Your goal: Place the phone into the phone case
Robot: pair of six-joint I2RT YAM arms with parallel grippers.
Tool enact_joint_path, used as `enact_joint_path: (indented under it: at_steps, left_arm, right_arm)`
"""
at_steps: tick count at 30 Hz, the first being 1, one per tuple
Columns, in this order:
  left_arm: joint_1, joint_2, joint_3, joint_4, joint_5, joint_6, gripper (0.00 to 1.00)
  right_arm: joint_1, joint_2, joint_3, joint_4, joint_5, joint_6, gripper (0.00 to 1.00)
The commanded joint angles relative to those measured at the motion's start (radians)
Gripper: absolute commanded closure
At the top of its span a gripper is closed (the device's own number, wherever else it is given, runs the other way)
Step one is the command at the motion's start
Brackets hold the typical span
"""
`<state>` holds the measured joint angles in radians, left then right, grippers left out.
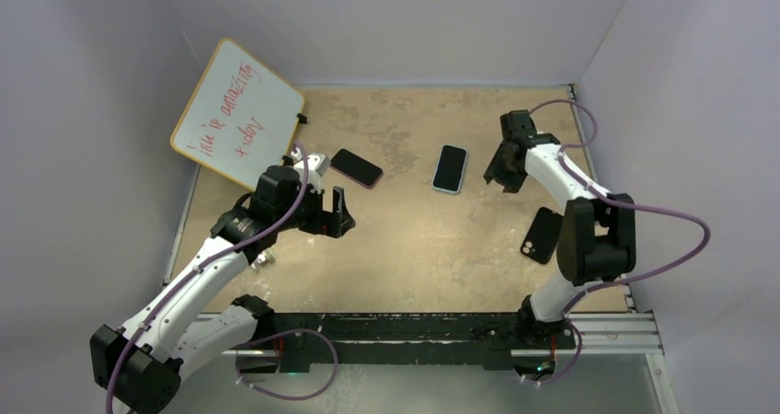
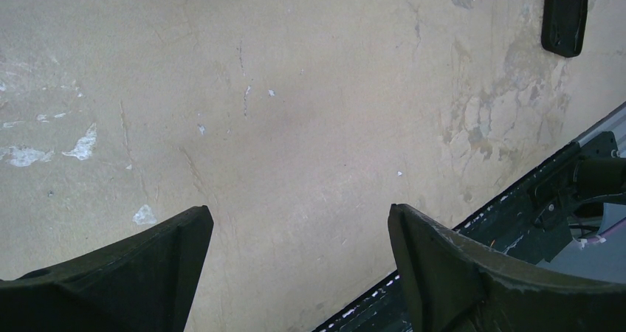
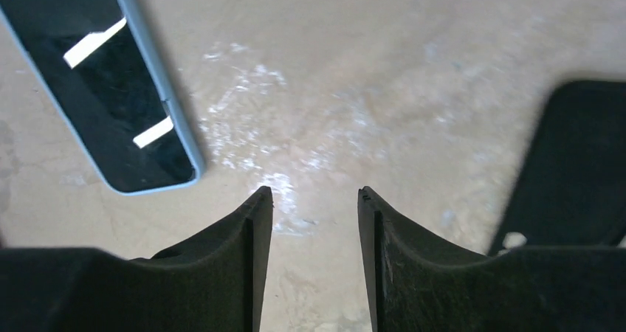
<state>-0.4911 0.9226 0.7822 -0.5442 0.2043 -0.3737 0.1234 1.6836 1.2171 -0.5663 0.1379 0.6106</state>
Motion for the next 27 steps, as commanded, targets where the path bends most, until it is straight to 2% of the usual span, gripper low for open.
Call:
enact_joint_path:
  at_steps: [1,10,17,27]
  left_arm:
    - [0.002,-0.016,0.027,0.011,0.005,0.022,0.06]
    - [0.003,-0.031,0.024,0.013,0.001,0.021,0.06]
    - [0.002,-0.041,0.023,0.013,0.001,0.019,0.06]
    - [0.002,-0.052,0.022,0.012,-0.002,0.016,0.06]
  right_arm:
    - [-0.01,-0.131,-0.055,-0.136,0.232,0.122,0.52]
    - [-0.032,-0.217,-0.199,-0.119,0.342,0.187,0.52]
    - [-0.09,-0.261,-0.33,0.002,0.301,0.154,0.55]
    - [-0.135,-0.281,-0.41,0.059,0.294,0.143,0.6]
